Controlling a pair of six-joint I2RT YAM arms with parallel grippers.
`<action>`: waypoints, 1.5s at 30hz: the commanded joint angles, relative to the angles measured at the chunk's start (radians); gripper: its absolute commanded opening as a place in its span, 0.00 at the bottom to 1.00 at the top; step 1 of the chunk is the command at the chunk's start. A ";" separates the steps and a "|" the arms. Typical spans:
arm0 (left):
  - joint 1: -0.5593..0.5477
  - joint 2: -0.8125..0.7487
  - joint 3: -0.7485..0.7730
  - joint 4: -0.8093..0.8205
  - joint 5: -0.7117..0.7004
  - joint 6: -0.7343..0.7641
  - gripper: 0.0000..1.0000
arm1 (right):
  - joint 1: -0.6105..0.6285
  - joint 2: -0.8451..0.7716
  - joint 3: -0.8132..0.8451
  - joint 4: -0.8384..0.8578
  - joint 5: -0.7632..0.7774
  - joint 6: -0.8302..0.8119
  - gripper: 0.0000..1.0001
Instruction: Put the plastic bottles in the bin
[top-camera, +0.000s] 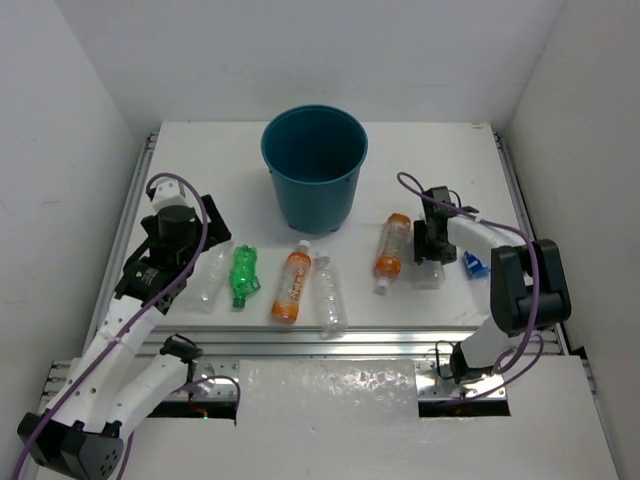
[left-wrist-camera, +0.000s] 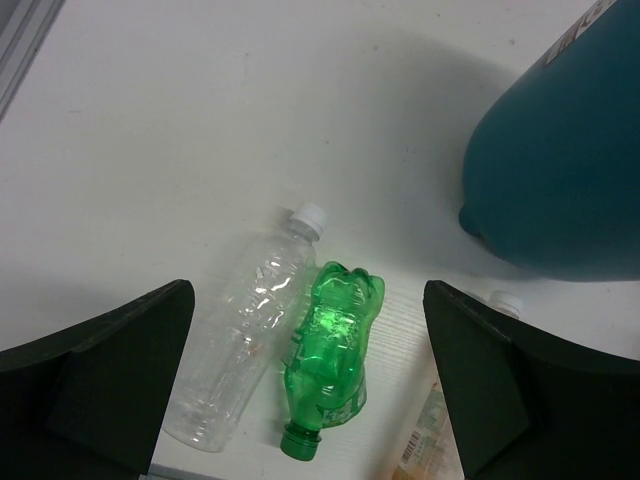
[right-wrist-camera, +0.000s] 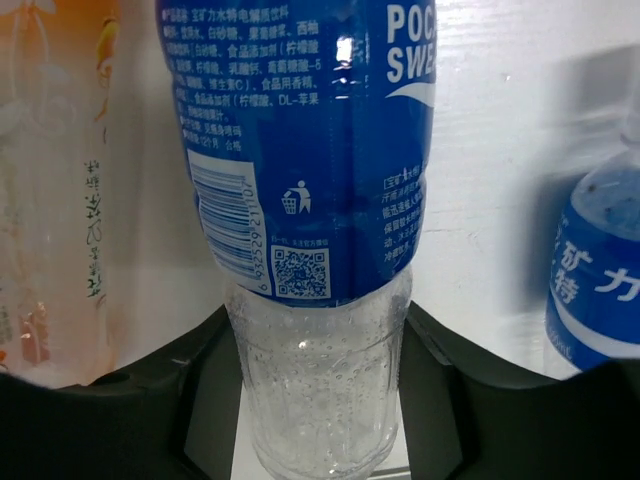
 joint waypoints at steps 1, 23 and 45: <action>0.003 0.002 0.029 0.047 0.012 0.013 0.97 | -0.007 -0.062 -0.020 0.059 -0.002 0.013 0.38; 0.052 0.074 0.034 0.012 -0.058 -0.015 0.97 | 0.180 -0.136 0.636 0.301 -0.617 0.023 0.26; 0.064 0.206 0.058 -0.055 -0.089 -0.062 0.98 | 0.278 0.131 1.108 0.058 -0.570 -0.090 0.99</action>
